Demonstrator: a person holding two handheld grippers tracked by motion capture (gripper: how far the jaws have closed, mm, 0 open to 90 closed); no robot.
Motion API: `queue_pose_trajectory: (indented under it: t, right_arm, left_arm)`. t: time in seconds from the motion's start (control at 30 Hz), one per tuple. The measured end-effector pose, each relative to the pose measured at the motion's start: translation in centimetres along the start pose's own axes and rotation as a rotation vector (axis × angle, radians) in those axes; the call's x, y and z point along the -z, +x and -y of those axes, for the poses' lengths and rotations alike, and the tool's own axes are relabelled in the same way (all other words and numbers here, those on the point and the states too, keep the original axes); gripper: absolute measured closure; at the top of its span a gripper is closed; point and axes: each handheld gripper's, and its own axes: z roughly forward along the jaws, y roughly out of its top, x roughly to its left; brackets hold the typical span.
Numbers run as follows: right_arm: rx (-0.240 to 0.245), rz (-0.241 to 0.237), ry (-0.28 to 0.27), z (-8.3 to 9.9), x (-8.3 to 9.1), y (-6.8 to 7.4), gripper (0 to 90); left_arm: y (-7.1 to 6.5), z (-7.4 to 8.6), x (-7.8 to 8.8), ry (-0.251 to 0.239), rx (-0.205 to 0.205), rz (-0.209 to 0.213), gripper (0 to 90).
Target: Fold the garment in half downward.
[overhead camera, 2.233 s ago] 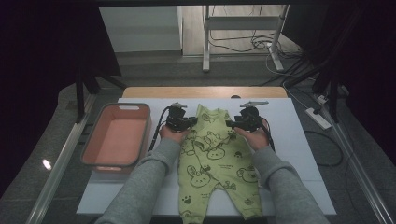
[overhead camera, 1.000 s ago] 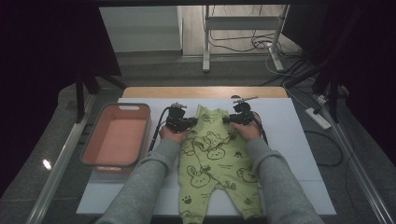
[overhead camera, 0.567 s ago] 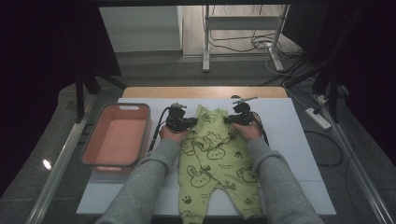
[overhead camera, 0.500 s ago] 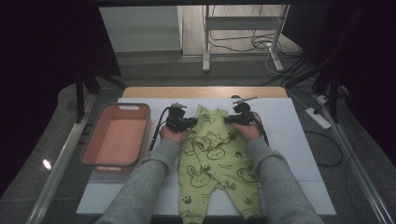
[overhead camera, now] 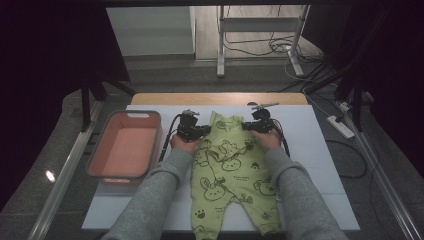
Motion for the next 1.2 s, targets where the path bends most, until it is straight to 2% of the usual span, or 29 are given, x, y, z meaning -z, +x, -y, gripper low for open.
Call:
queue_pose_trajectory:
  t: [0.37,0.77,1.2]
  right_arm:
    - [0.003,0.01,-0.084,-0.8,2.2,-0.3,85.9]
    - [-0.006,0.015,-0.125,-1.1,3.1,-0.4,86.1]
    - [-0.018,0.008,-0.156,-1.5,3.8,-0.5,86.1]
  left_arm:
    - [-0.5,-1.2,0.9,-0.044,-0.008,0.015,85.0]
    - [-1.0,-2.4,1.1,-0.062,-0.028,0.023,85.0]
    - [-0.9,-3.2,1.6,-0.084,-0.022,0.034,85.0]
